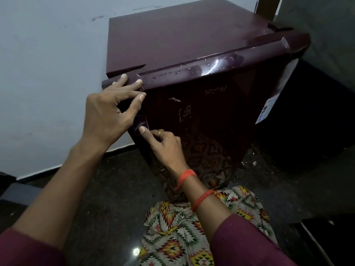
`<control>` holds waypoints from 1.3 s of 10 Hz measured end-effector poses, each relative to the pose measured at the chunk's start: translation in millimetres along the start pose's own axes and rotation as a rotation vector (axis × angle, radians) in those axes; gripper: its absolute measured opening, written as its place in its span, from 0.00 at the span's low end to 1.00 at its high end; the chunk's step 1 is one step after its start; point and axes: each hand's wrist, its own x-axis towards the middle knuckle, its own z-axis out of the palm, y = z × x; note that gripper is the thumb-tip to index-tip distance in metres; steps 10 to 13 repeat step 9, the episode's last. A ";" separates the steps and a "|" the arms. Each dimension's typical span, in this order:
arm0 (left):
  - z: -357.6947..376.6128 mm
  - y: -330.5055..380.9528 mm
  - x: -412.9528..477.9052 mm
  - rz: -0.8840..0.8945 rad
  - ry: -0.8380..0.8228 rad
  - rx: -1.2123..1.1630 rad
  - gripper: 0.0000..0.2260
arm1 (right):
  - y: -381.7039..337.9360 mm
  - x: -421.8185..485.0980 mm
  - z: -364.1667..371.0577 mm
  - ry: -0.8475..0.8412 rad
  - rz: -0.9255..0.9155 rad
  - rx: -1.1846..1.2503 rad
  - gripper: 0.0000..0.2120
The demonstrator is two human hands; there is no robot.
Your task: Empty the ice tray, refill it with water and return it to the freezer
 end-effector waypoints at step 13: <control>89.7 57.3 -82.1 -0.062 -0.144 0.035 0.20 | 103.9 -119.8 -118.2 0.286 0.094 -0.402 0.21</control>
